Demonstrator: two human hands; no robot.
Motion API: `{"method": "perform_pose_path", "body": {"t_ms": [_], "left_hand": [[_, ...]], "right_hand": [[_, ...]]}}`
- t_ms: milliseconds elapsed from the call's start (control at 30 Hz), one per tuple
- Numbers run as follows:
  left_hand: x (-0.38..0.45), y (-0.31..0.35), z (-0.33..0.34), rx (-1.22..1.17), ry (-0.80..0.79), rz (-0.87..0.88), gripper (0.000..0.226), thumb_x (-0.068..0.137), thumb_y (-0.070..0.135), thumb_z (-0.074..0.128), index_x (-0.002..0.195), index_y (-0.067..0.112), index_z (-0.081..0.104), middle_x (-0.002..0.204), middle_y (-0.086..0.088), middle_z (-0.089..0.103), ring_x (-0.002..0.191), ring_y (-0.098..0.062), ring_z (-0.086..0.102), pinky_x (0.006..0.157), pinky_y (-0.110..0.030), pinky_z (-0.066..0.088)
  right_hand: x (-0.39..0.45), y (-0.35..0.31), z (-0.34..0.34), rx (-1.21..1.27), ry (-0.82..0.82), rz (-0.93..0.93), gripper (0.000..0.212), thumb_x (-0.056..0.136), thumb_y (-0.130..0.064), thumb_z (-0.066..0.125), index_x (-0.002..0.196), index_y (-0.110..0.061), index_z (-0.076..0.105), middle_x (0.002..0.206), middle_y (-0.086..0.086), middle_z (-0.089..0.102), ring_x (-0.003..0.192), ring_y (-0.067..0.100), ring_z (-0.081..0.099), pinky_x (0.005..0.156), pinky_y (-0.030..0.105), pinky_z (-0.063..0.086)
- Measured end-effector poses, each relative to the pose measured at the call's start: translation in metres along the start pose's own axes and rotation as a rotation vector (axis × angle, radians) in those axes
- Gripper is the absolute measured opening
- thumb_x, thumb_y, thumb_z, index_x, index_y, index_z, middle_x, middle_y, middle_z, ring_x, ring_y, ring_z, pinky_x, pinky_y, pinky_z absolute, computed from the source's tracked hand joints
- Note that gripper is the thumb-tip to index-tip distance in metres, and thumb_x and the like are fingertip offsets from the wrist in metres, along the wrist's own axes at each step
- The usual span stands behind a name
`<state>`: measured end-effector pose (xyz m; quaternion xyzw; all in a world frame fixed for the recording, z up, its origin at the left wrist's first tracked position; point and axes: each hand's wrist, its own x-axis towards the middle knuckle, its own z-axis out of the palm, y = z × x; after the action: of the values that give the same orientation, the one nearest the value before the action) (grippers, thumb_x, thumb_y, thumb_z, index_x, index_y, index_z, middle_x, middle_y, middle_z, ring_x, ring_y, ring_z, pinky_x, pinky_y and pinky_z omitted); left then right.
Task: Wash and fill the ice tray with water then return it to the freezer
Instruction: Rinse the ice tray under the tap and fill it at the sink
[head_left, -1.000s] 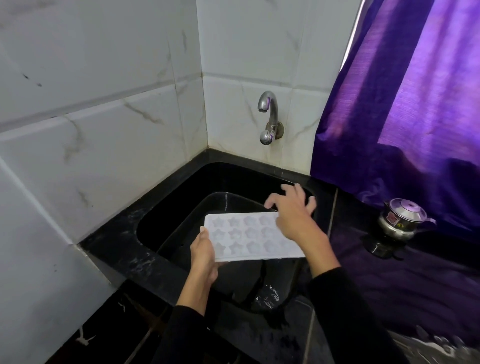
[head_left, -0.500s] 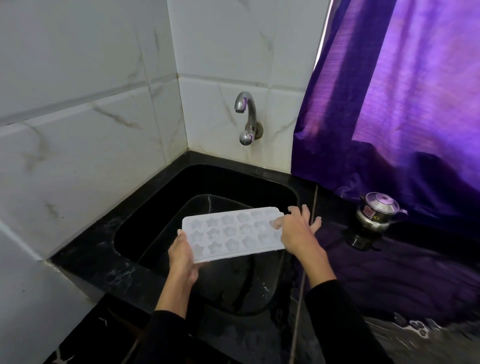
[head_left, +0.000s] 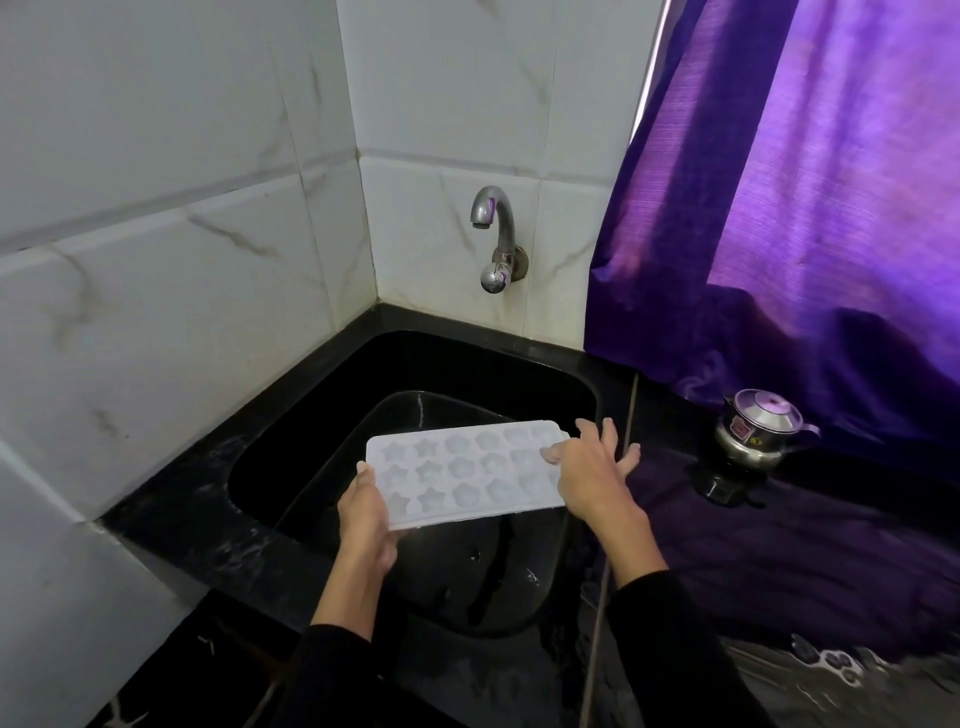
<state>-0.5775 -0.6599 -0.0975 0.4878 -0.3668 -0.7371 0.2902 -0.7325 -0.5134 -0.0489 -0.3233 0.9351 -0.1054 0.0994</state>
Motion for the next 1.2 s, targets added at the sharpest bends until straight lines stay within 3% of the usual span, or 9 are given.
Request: {"method": "perform_pose_path", "body": {"t_ms": [100,233,333,533,600,700,967,1100,1200], "left_hand": [[0.001,0.001,0.0,0.003,0.002,0.0,0.04,0.101,0.043,0.033,0.119,0.015,0.054,0.103,-0.011,0.067,0.093,-0.031,0.066,0.07,-0.043,0.055],[0.0,-0.001,0.001,-0.007,-0.004,-0.008,0.04,0.101,0.043,0.032,0.121,0.015,0.054,0.104,-0.012,0.067,0.094,-0.031,0.065,0.069,-0.043,0.055],[0.0,0.001,0.002,-0.01,0.003,-0.003,0.041,0.101,0.042,0.032,0.122,0.014,0.053,0.102,-0.011,0.067,0.093,-0.031,0.065,0.07,-0.043,0.055],[0.001,0.003,0.001,-0.022,-0.011,-0.001,0.043,0.101,0.044,0.031,0.123,0.015,0.053,0.106,-0.012,0.067,0.095,-0.032,0.066,0.073,-0.046,0.055],[0.0,0.005,0.003,-0.029,-0.022,-0.001,0.042,0.101,0.044,0.031,0.122,0.015,0.053,0.107,-0.012,0.067,0.095,-0.032,0.066,0.075,-0.047,0.055],[0.0,0.006,0.004,-0.038,-0.019,0.002,0.038,0.101,0.043,0.032,0.117,0.016,0.054,0.106,-0.011,0.067,0.093,-0.031,0.066,0.076,-0.047,0.055],[0.0,0.003,0.003,-0.009,-0.01,0.012,0.036,0.101,0.042,0.032,0.114,0.017,0.054,0.104,-0.01,0.067,0.093,-0.031,0.065,0.084,-0.05,0.054],[0.002,0.0,0.002,0.004,-0.001,0.002,0.035,0.101,0.043,0.033,0.111,0.018,0.055,0.107,-0.012,0.067,0.096,-0.032,0.065,0.088,-0.052,0.053],[0.0,0.0,0.003,0.002,-0.007,0.011,0.034,0.101,0.043,0.033,0.111,0.019,0.054,0.106,-0.011,0.067,0.095,-0.032,0.065,0.085,-0.052,0.054]], "right_hand": [[0.0,0.002,0.0,0.004,0.008,0.006,0.055,0.077,0.021,0.046,0.106,-0.02,0.067,0.154,0.014,0.019,0.148,0.038,-0.008,0.114,0.065,-0.007],[0.001,0.003,0.0,-0.003,0.015,-0.001,0.057,0.083,0.017,0.048,0.121,-0.023,0.064,0.155,0.014,0.018,0.148,0.038,-0.007,0.114,0.064,-0.006],[-0.001,0.001,-0.001,0.019,0.0,0.0,0.059,0.079,0.021,0.045,0.115,-0.022,0.065,0.155,0.014,0.018,0.148,0.037,-0.008,0.114,0.064,-0.006],[-0.002,-0.004,0.009,0.139,0.162,-0.047,0.063,0.075,0.023,0.04,0.122,-0.019,0.046,0.153,0.012,0.018,0.148,0.033,-0.006,0.116,0.061,-0.004],[-0.003,-0.009,0.011,0.152,0.126,-0.094,0.068,0.073,0.024,0.04,0.121,-0.023,0.051,0.156,0.011,0.011,0.148,0.033,-0.012,0.116,0.058,-0.007],[-0.005,-0.016,0.013,0.165,0.053,-0.099,0.065,0.076,0.021,0.044,0.117,-0.027,0.061,0.161,0.008,-0.001,0.146,0.038,-0.018,0.116,0.055,0.001],[-0.006,-0.016,0.005,0.058,0.043,-0.091,0.064,0.078,0.02,0.045,0.12,-0.024,0.065,0.161,0.01,0.003,0.146,0.036,-0.02,0.114,0.059,-0.011],[-0.005,-0.015,0.009,0.019,0.045,-0.095,0.053,0.078,0.018,0.048,0.11,-0.018,0.069,0.157,0.012,0.013,0.147,0.037,-0.015,0.112,0.062,-0.013],[-0.005,-0.015,0.003,0.022,0.031,-0.073,0.047,0.085,0.011,0.051,0.116,-0.02,0.067,0.157,0.012,0.012,0.147,0.037,-0.016,0.114,0.063,-0.012]]}}
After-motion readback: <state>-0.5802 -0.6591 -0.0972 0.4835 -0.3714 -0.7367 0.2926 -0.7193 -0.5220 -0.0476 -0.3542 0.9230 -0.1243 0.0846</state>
